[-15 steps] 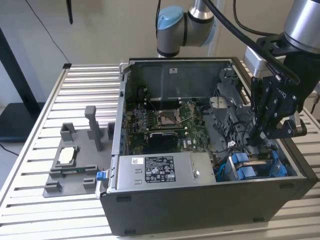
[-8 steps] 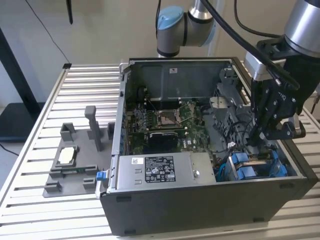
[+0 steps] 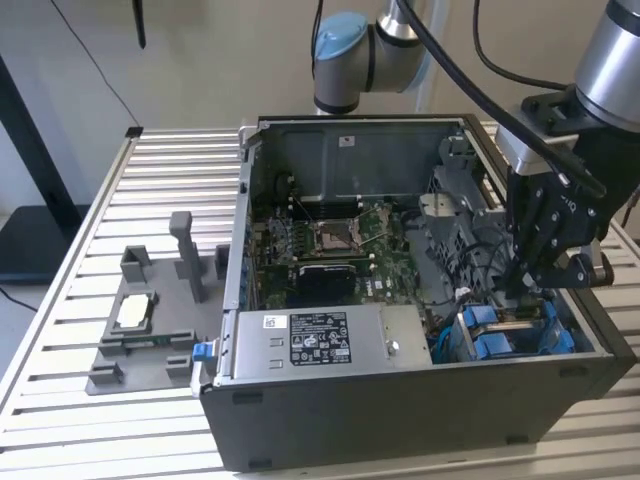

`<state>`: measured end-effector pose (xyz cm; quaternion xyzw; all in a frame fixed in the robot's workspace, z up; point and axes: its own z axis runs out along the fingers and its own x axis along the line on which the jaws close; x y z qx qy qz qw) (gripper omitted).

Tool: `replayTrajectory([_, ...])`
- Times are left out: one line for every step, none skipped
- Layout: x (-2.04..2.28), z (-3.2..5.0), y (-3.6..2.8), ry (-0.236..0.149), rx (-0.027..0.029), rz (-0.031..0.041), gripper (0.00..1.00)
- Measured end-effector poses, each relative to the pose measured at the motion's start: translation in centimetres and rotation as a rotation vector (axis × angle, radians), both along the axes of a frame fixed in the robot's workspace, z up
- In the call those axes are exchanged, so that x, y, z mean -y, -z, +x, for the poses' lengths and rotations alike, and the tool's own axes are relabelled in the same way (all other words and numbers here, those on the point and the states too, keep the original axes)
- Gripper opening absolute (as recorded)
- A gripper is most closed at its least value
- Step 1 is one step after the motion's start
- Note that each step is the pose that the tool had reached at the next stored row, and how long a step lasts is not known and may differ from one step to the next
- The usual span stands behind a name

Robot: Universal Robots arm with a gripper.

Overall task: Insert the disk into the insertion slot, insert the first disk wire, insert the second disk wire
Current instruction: 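Insert the second disk wire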

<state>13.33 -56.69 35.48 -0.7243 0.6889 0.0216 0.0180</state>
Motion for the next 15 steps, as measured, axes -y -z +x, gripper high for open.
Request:
replayTrajectory([0.02, 0.12, 0.08, 0.0, -0.0029, 0.0003, 0.16])
replayTrajectory([0.04, 0.24, 0.16, 0.0, -0.0059, 0.0007, 0.16])
replayTrajectory([0.07, 0.34, 0.21, 0.0, -0.008, 0.0015, 0.16])
replayTrajectory([0.11, 0.43, 0.26, 0.0, -0.0096, 0.0027, 0.16])
replayTrajectory([0.16, 0.49, 0.29, 0.0, -0.0109, 0.0035, 0.16])
replayTrajectory([0.2, 0.52, 0.32, 0.0, -0.0119, 0.0039, 0.16])
replayTrajectory([0.24, 0.52, 0.35, 0.0, -0.0126, 0.004, 0.16])
replayTrajectory([0.29, 0.52, 0.39, 0.0, -0.0134, 0.0041, 0.16])
replayTrajectory([0.35, 0.53, 0.43, 0.0, -0.0139, 0.0041, 0.16])
replayTrajectory([0.42, 0.54, 0.48, 0.0, -0.0143, 0.004, 0.16])
replayTrajectory([0.48, 0.55, 0.52, 0.0, -0.0145, 0.0041, 0.16])
replayTrajectory([0.54, 0.57, 0.57, 0.0, -0.0146, 0.0043, 0.16])
replayTrajectory([0.59, 0.58, 0.63, 0.0, -0.0146, 0.0047, 0.16])
replayTrajectory([0.6, 0.58, 0.68, 0.0, -0.0146, 0.0052, 0.16])
replayTrajectory([0.61, 0.58, 0.72, 0.0, -0.0146, 0.0064, 0.16])
